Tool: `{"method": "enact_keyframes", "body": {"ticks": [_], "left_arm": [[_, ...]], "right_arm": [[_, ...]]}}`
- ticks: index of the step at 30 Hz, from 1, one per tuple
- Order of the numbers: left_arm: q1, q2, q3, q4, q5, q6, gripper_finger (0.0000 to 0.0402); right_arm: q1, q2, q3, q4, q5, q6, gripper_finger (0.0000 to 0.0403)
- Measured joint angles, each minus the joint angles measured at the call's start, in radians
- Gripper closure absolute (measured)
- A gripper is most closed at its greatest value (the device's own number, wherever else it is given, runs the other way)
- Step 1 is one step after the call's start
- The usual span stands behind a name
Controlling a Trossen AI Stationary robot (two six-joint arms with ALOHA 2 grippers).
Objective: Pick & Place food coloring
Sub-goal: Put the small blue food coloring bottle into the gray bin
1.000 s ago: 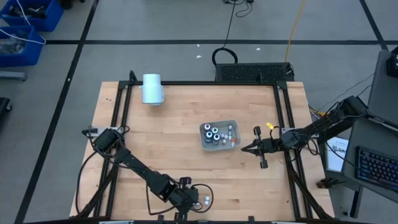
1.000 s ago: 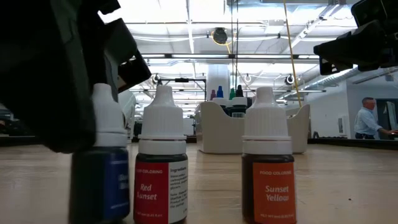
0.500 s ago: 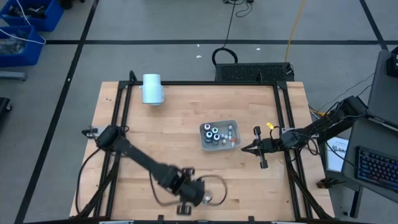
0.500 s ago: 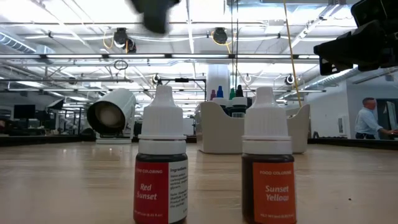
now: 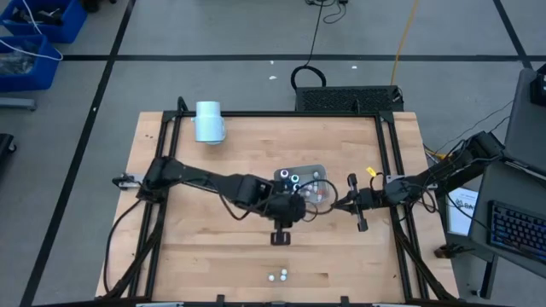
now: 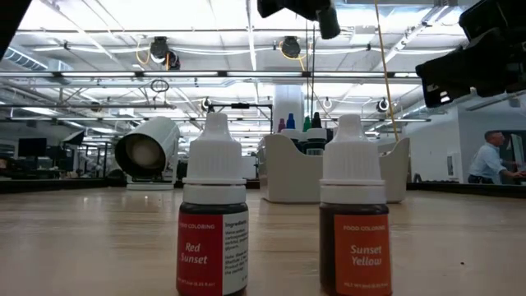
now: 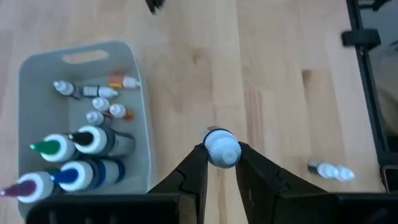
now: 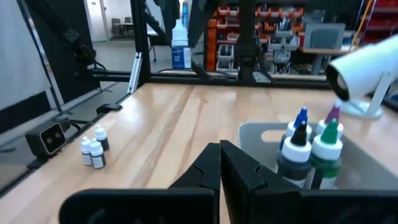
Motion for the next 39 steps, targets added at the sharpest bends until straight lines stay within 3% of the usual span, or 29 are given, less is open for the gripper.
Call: {"method": "enact_keyframes", "body": {"ticks": [11, 24, 32, 39], "left_arm": [[0.011, 0.0, -0.001, 0.051, 0.002, 0.005, 0.0326], [0.099, 0.0, -0.001, 0.071, -0.084, 0.073, 0.0325], [0.171, 0.022, -0.004, 0.101, -0.011, 0.11, 0.0325], [0.234, 0.09, 0.0, 0.305, 0.036, 0.142, 0.0325]], "right_arm": [[0.002, 0.0, 0.0, -0.003, -0.001, 0.153, 0.0403], [0.002, 0.0, 0.0, 0.108, -0.001, -0.081, 0.0403], [0.002, 0.0, 0.0, 0.184, 0.001, -0.208, 0.0403], [0.002, -0.001, 0.0, 0.177, 0.001, -0.215, 0.0403]]}}
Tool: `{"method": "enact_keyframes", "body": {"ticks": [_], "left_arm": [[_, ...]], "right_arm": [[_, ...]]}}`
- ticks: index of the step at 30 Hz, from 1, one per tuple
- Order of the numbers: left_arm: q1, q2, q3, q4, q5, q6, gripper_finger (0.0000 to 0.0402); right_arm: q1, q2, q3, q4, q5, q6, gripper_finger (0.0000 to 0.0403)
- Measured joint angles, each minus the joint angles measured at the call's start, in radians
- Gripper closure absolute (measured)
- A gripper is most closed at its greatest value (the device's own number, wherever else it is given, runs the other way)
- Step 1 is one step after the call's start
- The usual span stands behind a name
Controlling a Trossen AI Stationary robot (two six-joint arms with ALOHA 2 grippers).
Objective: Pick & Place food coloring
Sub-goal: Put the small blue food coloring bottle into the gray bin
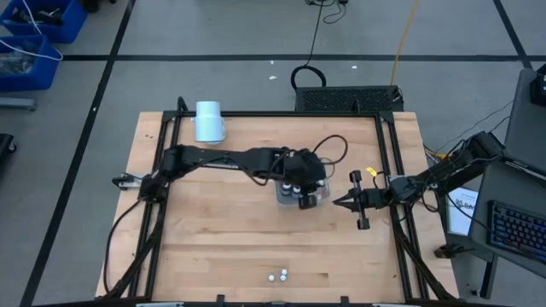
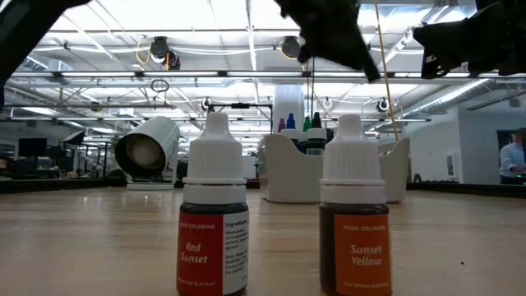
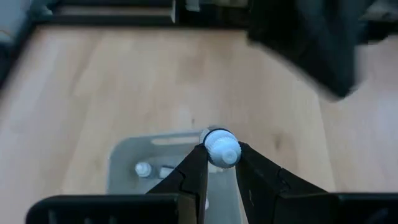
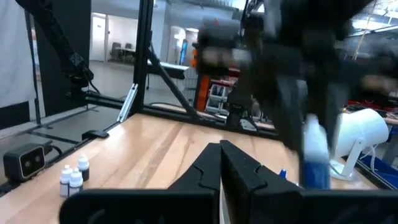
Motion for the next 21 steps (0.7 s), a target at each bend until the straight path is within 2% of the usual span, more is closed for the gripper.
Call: {"method": "enact_keyframes", "body": {"ticks": [4, 10, 21], "left_arm": [[0.036, 0.067, 0.001, 0.021, 0.072, -0.009, 0.0325], [0.062, 0.139, 0.003, 0.031, 0.089, -0.035, 0.0325], [0.086, 0.162, 0.006, 0.054, 0.11, -0.042, 0.0325]], "right_arm": [[0.0, -0.003, 0.0, 0.0, 0.001, 0.025, 0.0403], [0.0, -0.014, 0.0, 0.001, 0.001, 0.066, 0.0403], [0.0, -0.015, 0.0, 0.015, 0.001, 0.033, 0.0403]]}}
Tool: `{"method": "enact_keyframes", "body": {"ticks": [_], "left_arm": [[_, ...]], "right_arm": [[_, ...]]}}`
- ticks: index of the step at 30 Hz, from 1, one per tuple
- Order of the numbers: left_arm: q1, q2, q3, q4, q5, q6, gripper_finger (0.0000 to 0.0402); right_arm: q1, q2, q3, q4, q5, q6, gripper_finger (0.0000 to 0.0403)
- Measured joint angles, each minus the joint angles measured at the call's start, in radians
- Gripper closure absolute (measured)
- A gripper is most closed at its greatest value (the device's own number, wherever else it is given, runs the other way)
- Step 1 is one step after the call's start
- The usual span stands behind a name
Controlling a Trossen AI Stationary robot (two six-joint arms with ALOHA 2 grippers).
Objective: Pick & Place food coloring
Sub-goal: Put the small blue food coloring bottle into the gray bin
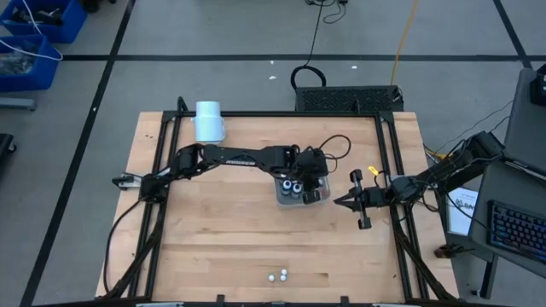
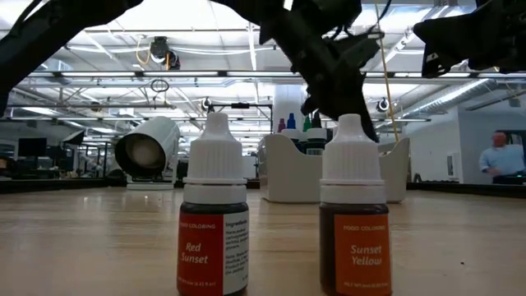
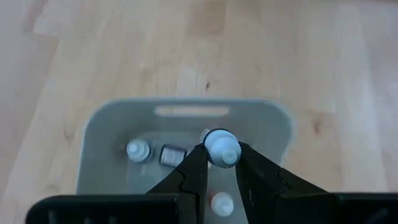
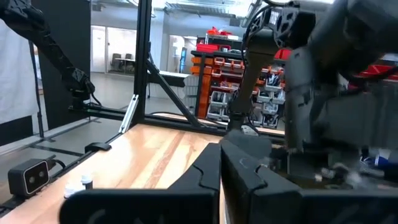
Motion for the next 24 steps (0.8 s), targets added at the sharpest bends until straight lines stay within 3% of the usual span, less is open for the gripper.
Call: {"method": "enact_keyframes", "body": {"ticks": [24], "left_arm": [[0.012, 0.082, -0.002, 0.003, -0.026, 0.096, 0.0325]], "right_arm": [[0.0, -0.002, 0.0, -0.023, 0.0, 0.013, 0.0403]]}}
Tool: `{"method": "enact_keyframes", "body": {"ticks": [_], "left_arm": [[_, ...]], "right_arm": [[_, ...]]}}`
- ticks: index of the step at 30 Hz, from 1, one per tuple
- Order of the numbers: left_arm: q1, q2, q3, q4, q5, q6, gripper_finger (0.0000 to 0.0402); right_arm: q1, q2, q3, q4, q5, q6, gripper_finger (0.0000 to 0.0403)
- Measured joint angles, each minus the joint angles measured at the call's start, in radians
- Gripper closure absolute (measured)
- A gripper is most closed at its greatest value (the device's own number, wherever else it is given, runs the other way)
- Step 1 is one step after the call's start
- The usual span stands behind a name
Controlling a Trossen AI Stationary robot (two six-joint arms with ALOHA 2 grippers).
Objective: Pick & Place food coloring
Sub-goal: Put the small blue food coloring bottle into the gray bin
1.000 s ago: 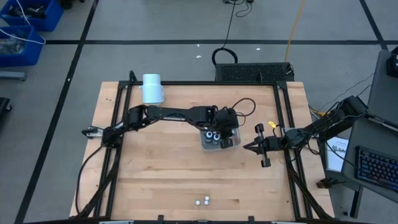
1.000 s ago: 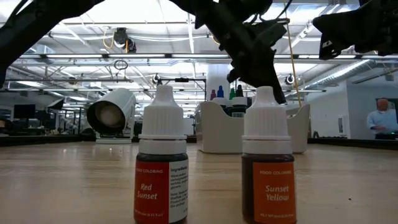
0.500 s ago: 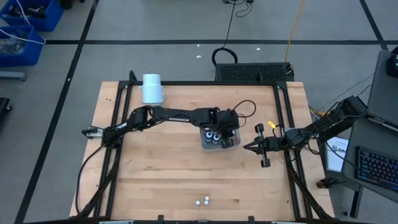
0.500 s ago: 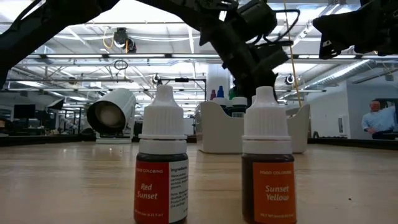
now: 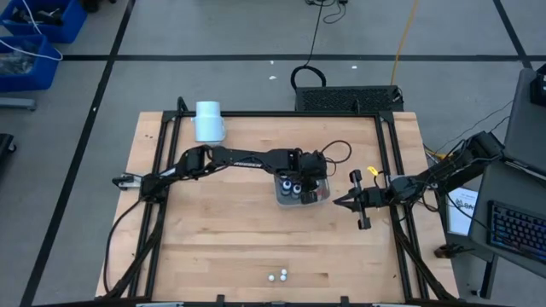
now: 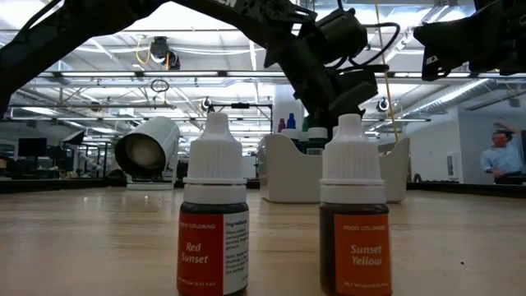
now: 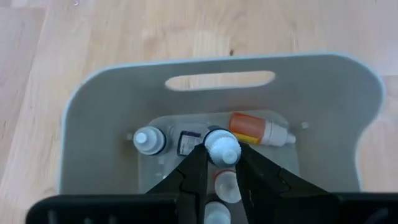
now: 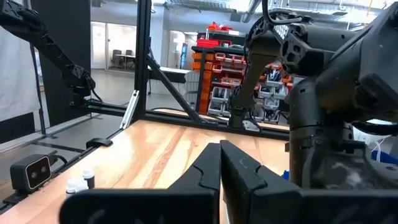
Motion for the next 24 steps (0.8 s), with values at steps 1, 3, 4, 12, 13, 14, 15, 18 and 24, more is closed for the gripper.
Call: {"method": "enact_keyframes", "body": {"ticks": [1, 3, 4, 12, 13, 14, 15, 18, 24], "left_arm": [[-0.001, 0.0, 0.0, 0.0, -0.004, 0.004, 0.0325], [-0.005, 0.0, 0.0, 0.002, -0.004, 0.01, 0.0325], [-0.006, 0.0, 0.0, 0.009, -0.005, 0.01, 0.0325], [-0.006, 0.0, 0.0, 0.027, 0.003, 0.015, 0.0311], [-0.007, 0.0, 0.0, 0.031, 0.005, 0.016, 0.0304], [-0.007, 0.0, 0.0, 0.035, 0.005, 0.016, 0.0296], [-0.008, 0.0, 0.0, 0.039, 0.005, 0.016, 0.0287], [-0.009, 0.0, 0.0, 0.055, 0.005, 0.016, 0.0263], [-0.011, -0.011, 0.044, 0.014, 0.036, 0.018, 0.0235]], "right_arm": [[0.0, 0.0, 0.0, -0.001, 0.0, 0.0, 0.0403], [0.0, 0.0, 0.0, -0.001, 0.0, 0.0, 0.0403], [0.0, 0.0, 0.0, -0.001, 0.0, 0.0, 0.0403], [0.0, 0.0, 0.0, 0.0, 0.0, 0.0, 0.0403], [0.0, 0.0, 0.0, 0.0, 0.0, 0.0, 0.0403], [0.0, 0.0, 0.0, 0.0, 0.0, -0.001, 0.0403], [0.0, 0.0, 0.0, 0.0, 0.0, -0.001, 0.0403], [0.0, 0.0, 0.0, 0.0, 0.0, -0.001, 0.0403], [0.0, 0.0, 0.0, 0.0, 0.0, -0.002, 0.0403]]}}
